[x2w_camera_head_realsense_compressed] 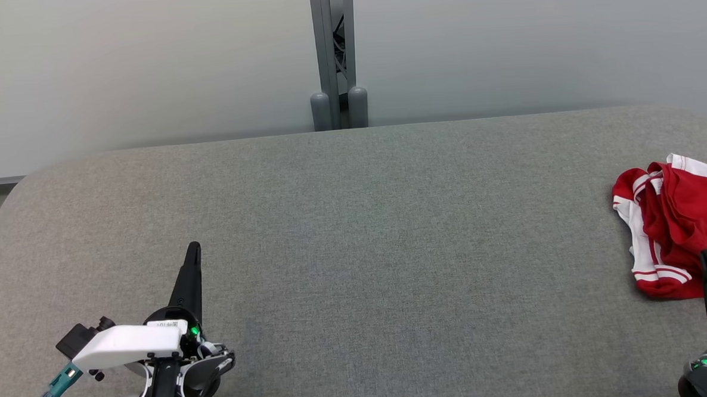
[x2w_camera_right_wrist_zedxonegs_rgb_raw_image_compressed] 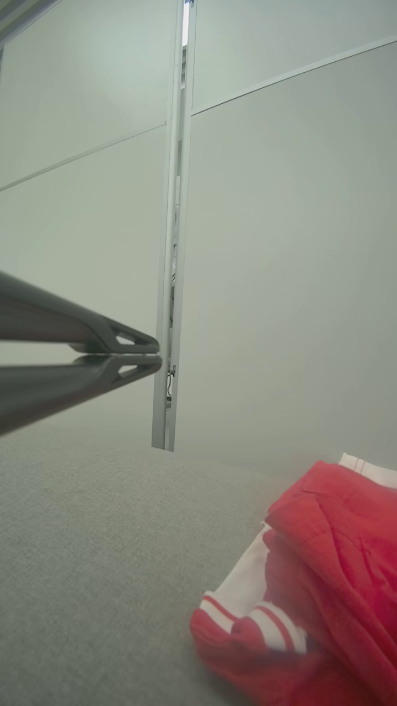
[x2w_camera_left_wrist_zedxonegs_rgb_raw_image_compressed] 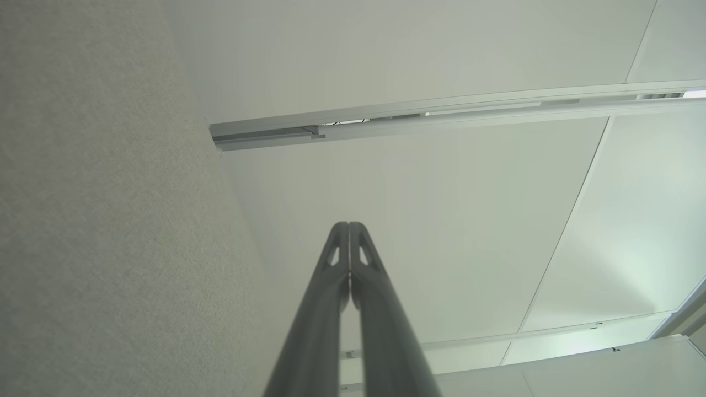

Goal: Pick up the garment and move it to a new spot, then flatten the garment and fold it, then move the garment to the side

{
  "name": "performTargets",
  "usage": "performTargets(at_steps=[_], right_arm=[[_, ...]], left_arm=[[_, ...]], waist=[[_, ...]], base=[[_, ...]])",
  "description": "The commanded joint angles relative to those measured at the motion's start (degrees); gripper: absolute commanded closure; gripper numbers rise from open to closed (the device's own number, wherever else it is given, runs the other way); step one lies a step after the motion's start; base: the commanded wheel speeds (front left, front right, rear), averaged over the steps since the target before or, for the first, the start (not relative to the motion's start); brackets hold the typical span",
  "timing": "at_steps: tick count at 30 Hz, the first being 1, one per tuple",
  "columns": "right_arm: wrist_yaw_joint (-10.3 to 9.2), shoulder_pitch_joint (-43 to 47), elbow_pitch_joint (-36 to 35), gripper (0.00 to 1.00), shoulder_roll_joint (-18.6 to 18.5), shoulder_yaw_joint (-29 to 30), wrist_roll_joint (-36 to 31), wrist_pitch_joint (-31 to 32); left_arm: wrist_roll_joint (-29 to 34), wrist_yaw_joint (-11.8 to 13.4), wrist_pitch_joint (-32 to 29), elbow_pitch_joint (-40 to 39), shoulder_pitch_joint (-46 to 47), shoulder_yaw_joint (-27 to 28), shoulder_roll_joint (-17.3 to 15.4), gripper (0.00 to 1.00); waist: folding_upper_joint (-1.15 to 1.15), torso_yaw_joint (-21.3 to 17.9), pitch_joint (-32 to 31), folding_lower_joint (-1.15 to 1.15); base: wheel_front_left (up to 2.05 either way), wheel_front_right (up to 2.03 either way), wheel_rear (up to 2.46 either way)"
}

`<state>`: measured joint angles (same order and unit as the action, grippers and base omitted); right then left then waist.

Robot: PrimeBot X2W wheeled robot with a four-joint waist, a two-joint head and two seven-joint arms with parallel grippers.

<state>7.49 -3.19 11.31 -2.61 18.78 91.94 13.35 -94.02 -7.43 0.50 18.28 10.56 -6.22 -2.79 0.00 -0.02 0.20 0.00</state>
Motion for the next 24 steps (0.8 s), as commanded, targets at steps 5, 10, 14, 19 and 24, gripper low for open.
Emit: performTargets(at_steps=[5, 10, 14, 19, 24], right_arm=[[0.0, 0.5, -0.3, 1.0, -0.5, 0.2, 0.3, 0.1], [0.0, 0.5, -0.3, 1.0, -0.5, 0.2, 0.3, 0.1], [0.0, 0.5, -0.3, 1.0, -0.5, 0.2, 0.3, 0.1], [0.0, 0.5, -0.3, 1.0, -0.5, 0.2, 0.3, 0.1], [0.0, 0.5, -0.3, 1.0, -0.5, 0.2, 0.3, 0.1]], left_arm=[[-0.3, -0.3, -0.3, 0.0, 0.8, 0.3, -0.3, 1.0], [-0.3, -0.3, -0.3, 0.0, 0.8, 0.3, -0.2, 1.0], [-0.3, -0.3, -0.3, 0.0, 0.8, 0.3, -0.2, 1.0], [-0.3, -0.3, -0.4, 0.0, 0.8, 0.3, -0.2, 1.0], [-0.3, -0.3, -0.4, 0.0, 0.8, 0.3, -0.2, 1.0]], waist=[[0.0, 0.0, 0.0, 0.0], [0.0, 0.0, 0.0, 0.0], [0.0, 0.0, 0.0, 0.0], [0.0, 0.0, 0.0, 0.0], [0.0, 0.0, 0.0, 0.0]], base=[[0.0, 0.0, 0.0], [0.0, 0.0, 0.0], [0.0, 0.0, 0.0], [0.0, 0.0, 0.0], [0.0, 0.0, 0.0]])
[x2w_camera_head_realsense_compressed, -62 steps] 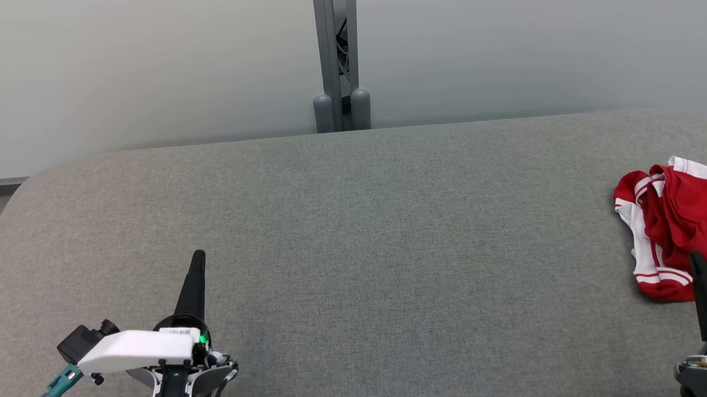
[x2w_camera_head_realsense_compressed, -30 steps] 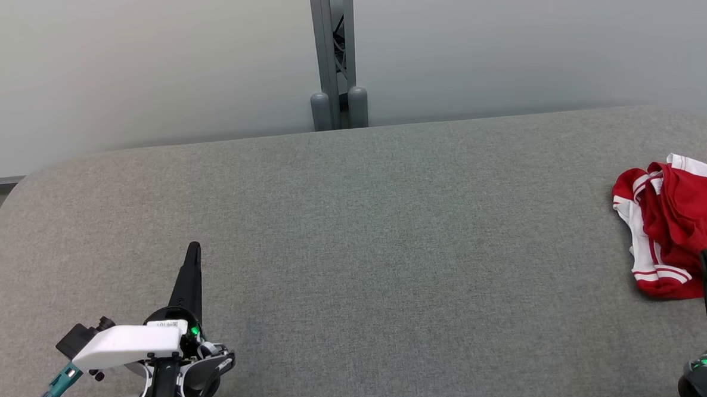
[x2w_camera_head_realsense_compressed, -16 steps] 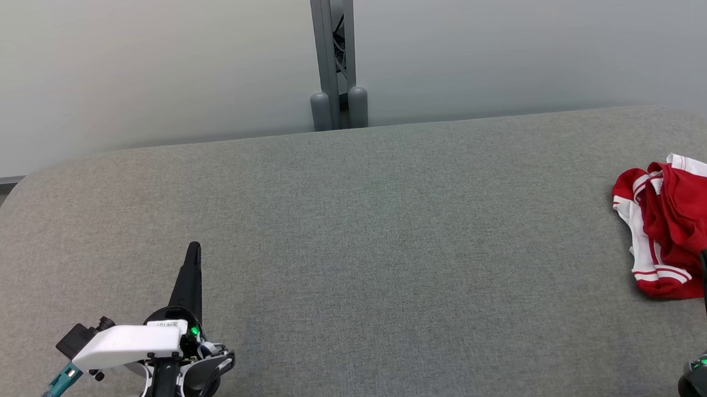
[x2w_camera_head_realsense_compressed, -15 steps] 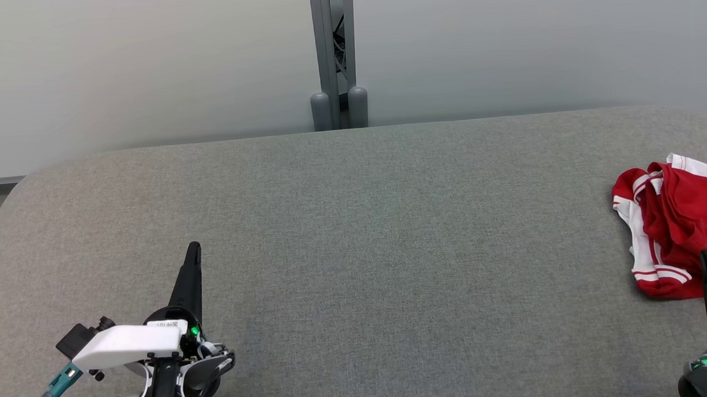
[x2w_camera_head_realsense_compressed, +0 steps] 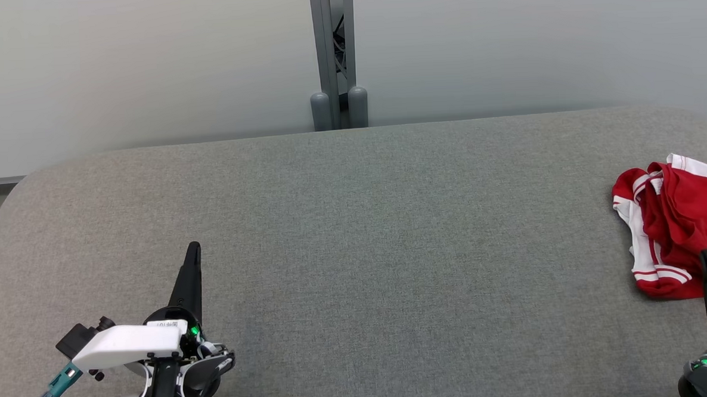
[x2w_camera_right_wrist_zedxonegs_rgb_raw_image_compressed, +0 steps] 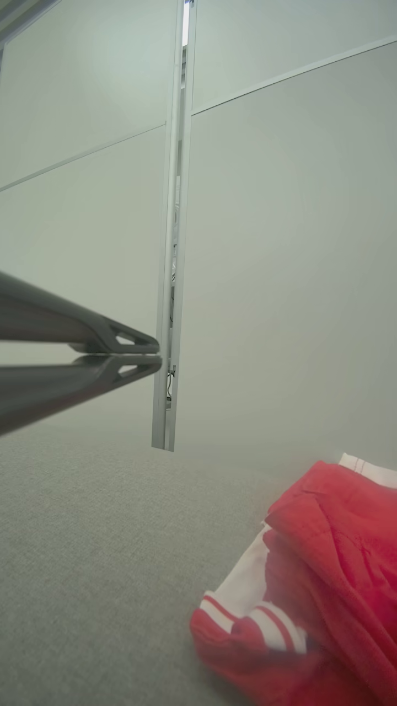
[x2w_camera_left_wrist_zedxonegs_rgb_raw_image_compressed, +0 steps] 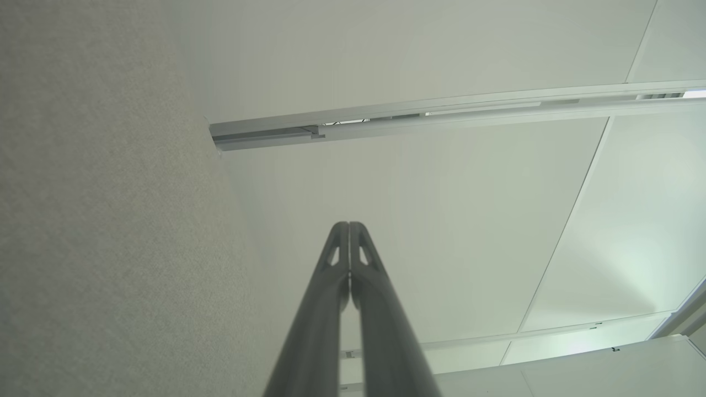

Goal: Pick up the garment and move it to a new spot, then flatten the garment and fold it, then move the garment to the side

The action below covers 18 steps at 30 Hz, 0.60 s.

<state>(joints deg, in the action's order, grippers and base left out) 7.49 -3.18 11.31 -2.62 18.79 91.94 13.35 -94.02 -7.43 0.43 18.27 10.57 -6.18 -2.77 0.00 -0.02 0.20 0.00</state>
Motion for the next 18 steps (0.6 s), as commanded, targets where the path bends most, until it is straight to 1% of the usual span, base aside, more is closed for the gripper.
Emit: performTargets(at_steps=[1, 18], right_arm=[[0.0, 0.5, -0.3, 1.0, -0.5, 0.2, 0.3, 0.1], [0.0, 0.5, -0.3, 1.0, -0.5, 0.2, 0.3, 0.1]], left_arm=[[-0.3, -0.3, -0.3, 0.0, 0.8, 0.3, -0.2, 1.0], [-0.2, -0.3, -0.3, 0.0, 0.8, 0.3, -0.2, 1.0]], waist=[[0.0, 0.0, 0.0, 0.0], [0.0, 0.0, 0.0, 0.0]], base=[[0.0, 0.0, 0.0], [0.0, 0.0, 0.0]])
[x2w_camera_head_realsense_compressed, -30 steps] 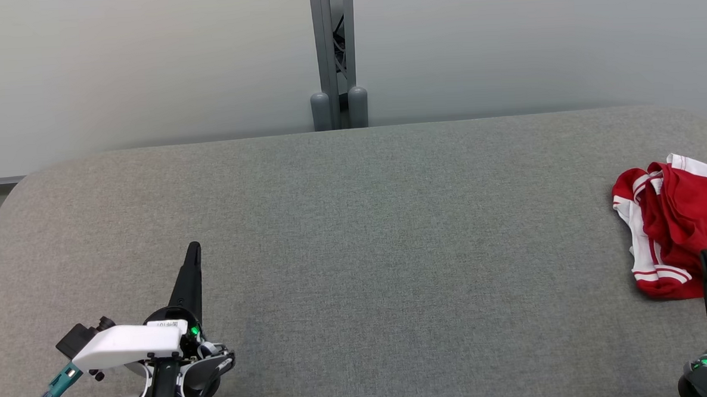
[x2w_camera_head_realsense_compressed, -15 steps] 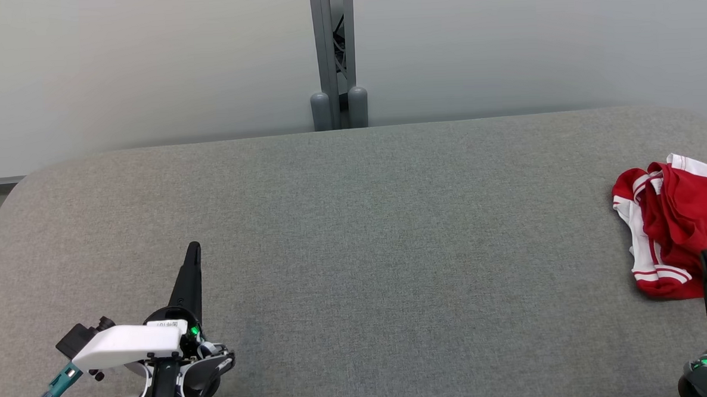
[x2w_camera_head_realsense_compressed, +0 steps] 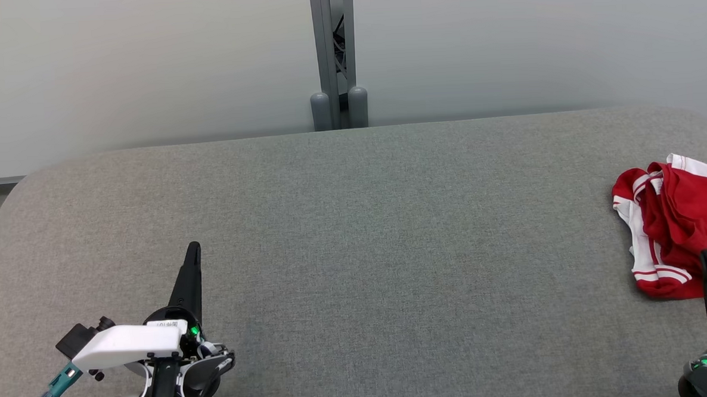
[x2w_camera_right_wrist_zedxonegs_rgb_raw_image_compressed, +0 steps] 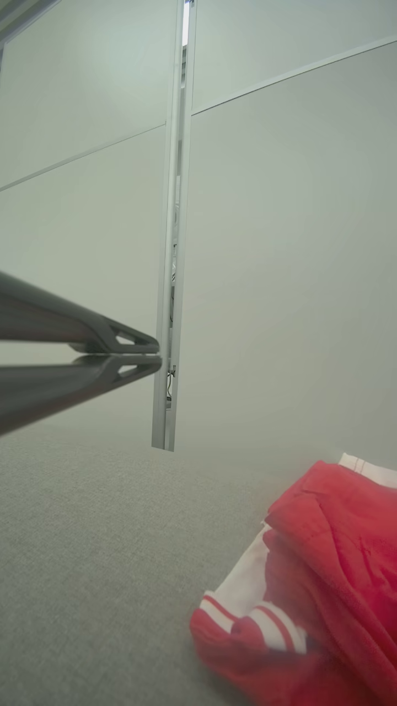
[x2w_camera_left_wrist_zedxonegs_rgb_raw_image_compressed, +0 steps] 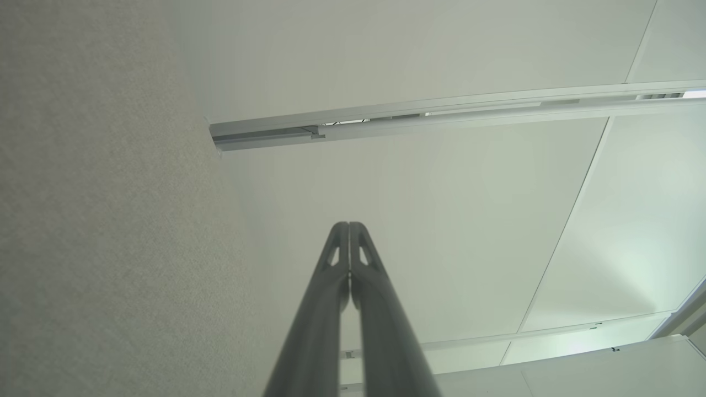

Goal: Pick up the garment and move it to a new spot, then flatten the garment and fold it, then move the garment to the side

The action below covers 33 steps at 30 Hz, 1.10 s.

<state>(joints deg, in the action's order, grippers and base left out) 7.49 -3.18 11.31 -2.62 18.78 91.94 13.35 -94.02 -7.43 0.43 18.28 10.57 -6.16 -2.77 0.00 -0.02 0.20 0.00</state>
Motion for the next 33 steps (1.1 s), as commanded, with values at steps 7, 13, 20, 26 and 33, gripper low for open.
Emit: performTargets(at_steps=[7, 13, 20, 26, 33], right_arm=[[0.0, 0.5, -0.3, 1.0, -0.5, 0.2, 0.3, 0.1], [0.0, 0.5, -0.3, 1.0, -0.5, 0.2, 0.3, 0.1], [0.0, 0.5, -0.3, 1.0, -0.5, 0.2, 0.3, 0.1], [0.0, 0.5, -0.3, 1.0, -0.5, 0.2, 0.3, 0.1], [0.0, 0.5, -0.3, 1.0, -0.5, 0.2, 0.3, 0.1]], left_arm=[[-0.2, -0.3, -0.3, -0.1, 0.8, 0.3, -0.2, 1.0], [-0.2, -0.3, -0.3, 0.0, 0.8, 0.3, -0.2, 1.0], [-0.2, -0.3, -0.3, 0.0, 0.8, 0.3, -0.2, 1.0], [-0.3, -0.3, -0.3, -0.1, 0.8, 0.3, -0.2, 1.0], [-0.3, -0.3, -0.3, -0.1, 0.8, 0.2, -0.2, 1.0]], waist=[[0.0, 0.0, 0.0, 0.0], [0.0, 0.0, 0.0, 0.0], [0.0, 0.0, 0.0, 0.0], [0.0, 0.0, 0.0, 0.0], [0.0, 0.0, 0.0, 0.0]], base=[[0.0, 0.0, 0.0], [0.0, 0.0, 0.0], [0.0, 0.0, 0.0], [0.0, 0.0, 0.0], [0.0, 0.0, 0.0]])
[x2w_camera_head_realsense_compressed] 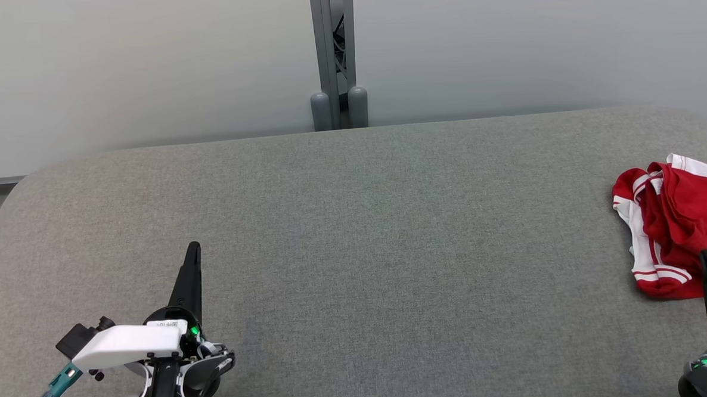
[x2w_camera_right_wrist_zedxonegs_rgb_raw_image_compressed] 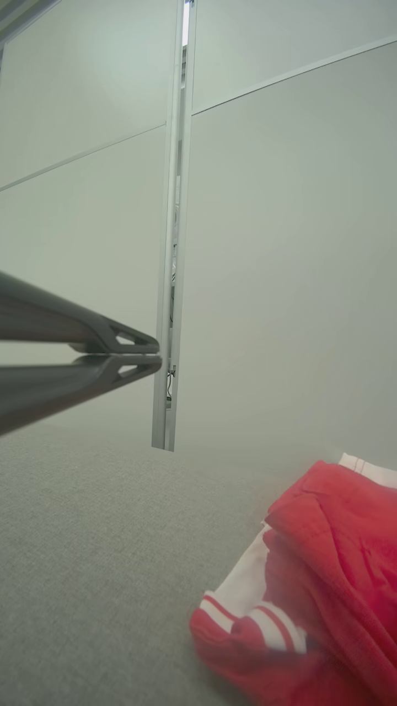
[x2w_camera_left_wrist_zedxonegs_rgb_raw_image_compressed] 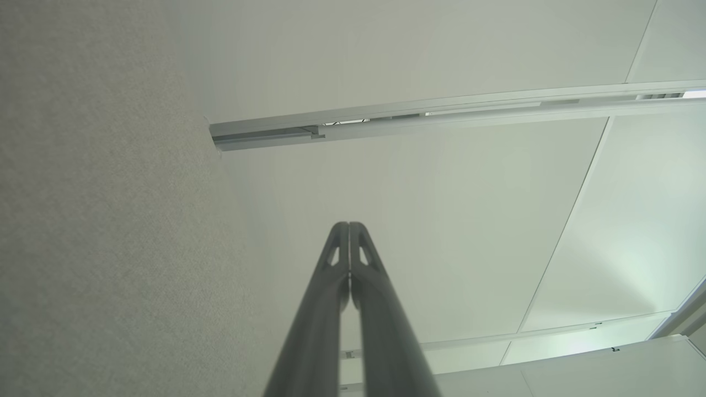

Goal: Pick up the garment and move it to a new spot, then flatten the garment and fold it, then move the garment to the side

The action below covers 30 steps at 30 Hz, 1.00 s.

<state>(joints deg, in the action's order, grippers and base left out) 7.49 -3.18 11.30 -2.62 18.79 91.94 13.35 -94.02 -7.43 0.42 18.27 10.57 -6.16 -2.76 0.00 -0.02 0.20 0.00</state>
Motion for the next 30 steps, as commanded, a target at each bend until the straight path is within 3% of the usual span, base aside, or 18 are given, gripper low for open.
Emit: performTargets(at_steps=[1, 30], right_arm=[[0.0, 0.5, -0.3, 1.0, -0.5, 0.2, 0.3, 0.1], [0.0, 0.5, -0.3, 1.0, -0.5, 0.2, 0.3, 0.1]], left_arm=[[-0.3, -0.3, -0.3, 0.0, 0.8, 0.2, -0.2, 1.0], [-0.4, -0.3, -0.2, -0.1, 0.8, 0.1, -0.2, 1.0]], waist=[[0.0, 0.0, 0.0, 0.0], [0.0, 0.0, 0.0, 0.0]], base=[[0.0, 0.0, 0.0], [0.0, 0.0, 0.0]])
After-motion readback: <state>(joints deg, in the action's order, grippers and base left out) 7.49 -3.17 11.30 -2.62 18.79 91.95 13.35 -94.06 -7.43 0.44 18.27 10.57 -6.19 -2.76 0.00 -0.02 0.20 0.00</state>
